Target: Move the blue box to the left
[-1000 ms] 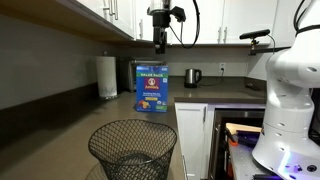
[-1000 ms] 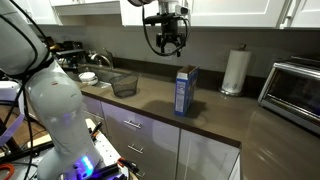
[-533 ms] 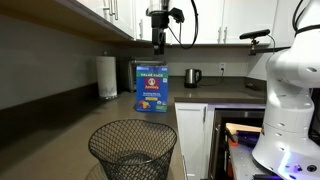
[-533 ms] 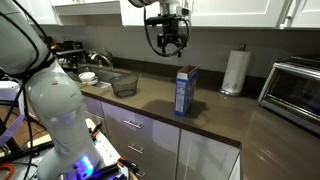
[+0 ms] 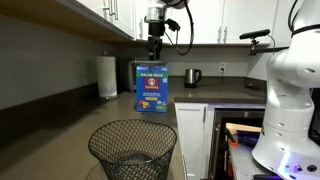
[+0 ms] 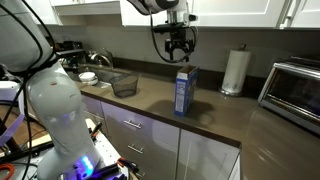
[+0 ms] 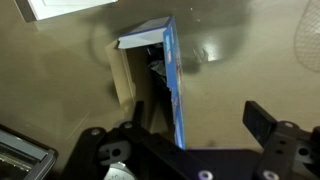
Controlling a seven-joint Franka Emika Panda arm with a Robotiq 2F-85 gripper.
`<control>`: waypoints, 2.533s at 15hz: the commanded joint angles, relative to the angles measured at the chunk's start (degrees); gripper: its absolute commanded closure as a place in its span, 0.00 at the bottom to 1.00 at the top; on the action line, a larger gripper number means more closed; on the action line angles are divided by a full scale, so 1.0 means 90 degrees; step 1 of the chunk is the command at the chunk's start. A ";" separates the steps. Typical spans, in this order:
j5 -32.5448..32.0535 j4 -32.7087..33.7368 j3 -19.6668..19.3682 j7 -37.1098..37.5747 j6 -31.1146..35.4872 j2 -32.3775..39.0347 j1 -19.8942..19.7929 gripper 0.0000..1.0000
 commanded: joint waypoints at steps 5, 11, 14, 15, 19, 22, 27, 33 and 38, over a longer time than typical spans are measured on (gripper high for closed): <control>0.0474 -0.0025 -0.0060 -0.0844 0.0338 0.0537 -0.0084 0.00; 0.0604 -0.0035 0.0007 -0.1243 0.0376 0.0752 -0.0085 0.18; 0.0639 -0.0056 0.0042 -0.1375 0.0521 0.0819 -0.0085 0.18; 0.0668 -0.0047 0.0050 -0.1427 0.0609 0.0865 -0.0083 0.14; 0.0658 0.0025 0.0089 -0.1539 0.0893 0.1045 -0.0098 0.11; 0.0689 0.0046 0.0092 -0.1637 0.1033 0.1145 -0.0115 0.22; 0.0800 -0.0012 0.0106 -0.1841 0.1171 0.1153 -0.0119 0.55; 0.0742 -0.0177 0.0112 -0.2217 0.1184 0.0955 -0.0115 0.93; 0.0721 -0.0320 0.0099 -0.2587 0.1138 0.0793 -0.0106 0.96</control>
